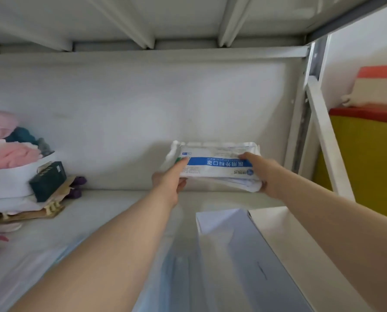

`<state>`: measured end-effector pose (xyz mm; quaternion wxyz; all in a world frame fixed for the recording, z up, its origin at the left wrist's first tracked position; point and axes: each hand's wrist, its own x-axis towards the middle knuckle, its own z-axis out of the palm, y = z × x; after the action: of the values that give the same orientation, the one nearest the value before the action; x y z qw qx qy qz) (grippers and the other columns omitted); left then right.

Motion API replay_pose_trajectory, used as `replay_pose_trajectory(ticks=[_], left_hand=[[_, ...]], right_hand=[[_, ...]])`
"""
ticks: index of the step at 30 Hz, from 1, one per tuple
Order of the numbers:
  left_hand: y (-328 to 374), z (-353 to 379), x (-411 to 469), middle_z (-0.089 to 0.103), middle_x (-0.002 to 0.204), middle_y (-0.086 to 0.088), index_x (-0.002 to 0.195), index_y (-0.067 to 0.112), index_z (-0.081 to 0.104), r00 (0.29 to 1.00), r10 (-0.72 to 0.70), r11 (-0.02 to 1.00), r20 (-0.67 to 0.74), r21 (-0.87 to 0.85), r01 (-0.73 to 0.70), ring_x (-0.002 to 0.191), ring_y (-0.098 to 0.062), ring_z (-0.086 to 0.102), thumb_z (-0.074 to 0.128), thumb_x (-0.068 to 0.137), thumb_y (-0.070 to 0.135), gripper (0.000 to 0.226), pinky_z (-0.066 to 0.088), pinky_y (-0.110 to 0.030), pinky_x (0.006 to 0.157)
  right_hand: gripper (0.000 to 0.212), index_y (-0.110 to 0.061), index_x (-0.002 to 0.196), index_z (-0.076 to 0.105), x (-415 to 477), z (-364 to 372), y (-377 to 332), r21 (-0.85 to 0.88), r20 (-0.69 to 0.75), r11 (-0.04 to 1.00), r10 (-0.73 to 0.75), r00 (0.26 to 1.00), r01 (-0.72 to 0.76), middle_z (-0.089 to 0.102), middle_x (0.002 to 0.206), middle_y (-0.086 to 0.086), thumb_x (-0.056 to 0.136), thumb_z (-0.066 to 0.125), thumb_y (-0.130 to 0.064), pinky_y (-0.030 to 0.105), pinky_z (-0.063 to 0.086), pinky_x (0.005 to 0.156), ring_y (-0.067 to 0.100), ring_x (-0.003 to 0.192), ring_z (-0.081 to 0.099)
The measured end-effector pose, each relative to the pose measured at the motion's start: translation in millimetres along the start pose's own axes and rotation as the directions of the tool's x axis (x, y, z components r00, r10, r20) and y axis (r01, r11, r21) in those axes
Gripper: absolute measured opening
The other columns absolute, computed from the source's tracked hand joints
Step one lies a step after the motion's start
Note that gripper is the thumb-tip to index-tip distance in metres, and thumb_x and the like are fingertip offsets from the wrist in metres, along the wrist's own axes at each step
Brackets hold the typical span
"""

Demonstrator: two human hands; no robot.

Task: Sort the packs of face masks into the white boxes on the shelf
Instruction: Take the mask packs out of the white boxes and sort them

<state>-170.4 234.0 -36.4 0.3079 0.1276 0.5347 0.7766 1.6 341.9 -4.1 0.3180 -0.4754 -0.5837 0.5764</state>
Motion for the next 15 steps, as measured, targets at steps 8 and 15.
replay_pose_trajectory(ticks=[8, 15], left_hand=[[-47, -14, 28, 0.064, 0.092, -0.011, 0.102, 0.007, 0.059, 0.983, -0.174, 0.872, -0.061, 0.454, 0.182, 0.068, -0.02, 0.059, 0.083, 0.073, 0.022, 0.04, 0.055, -0.031, 0.068], [-54, -15, 27, 0.059, 0.106, -0.005, 0.11, 0.011, 0.057, 0.998, -0.041, 0.535, -0.045, 0.843, 0.06, 0.105, -0.024, 0.061, 0.08, 0.073, 0.036, 0.051, 0.054, -0.032, 0.082]], right_hand=[[0.044, -0.006, 0.117, 0.064, 39, -5, 28, -0.46, 0.073, 0.861, 0.279, 0.958, -0.216, 0.065, 0.102, 0.007, 0.088, 0.065, -0.04, 0.034, 0.048, 0.099, 0.023, 0.09, 0.059], [0.055, -0.005, 0.139, 0.04, 32, 2, 27, -0.819, 0.046, 0.57, 0.177, 0.983, -0.065, 0.052, 0.135, 0.015, 0.094, 0.057, -0.032, 0.031, 0.045, 0.086, 0.023, 0.097, 0.051]])
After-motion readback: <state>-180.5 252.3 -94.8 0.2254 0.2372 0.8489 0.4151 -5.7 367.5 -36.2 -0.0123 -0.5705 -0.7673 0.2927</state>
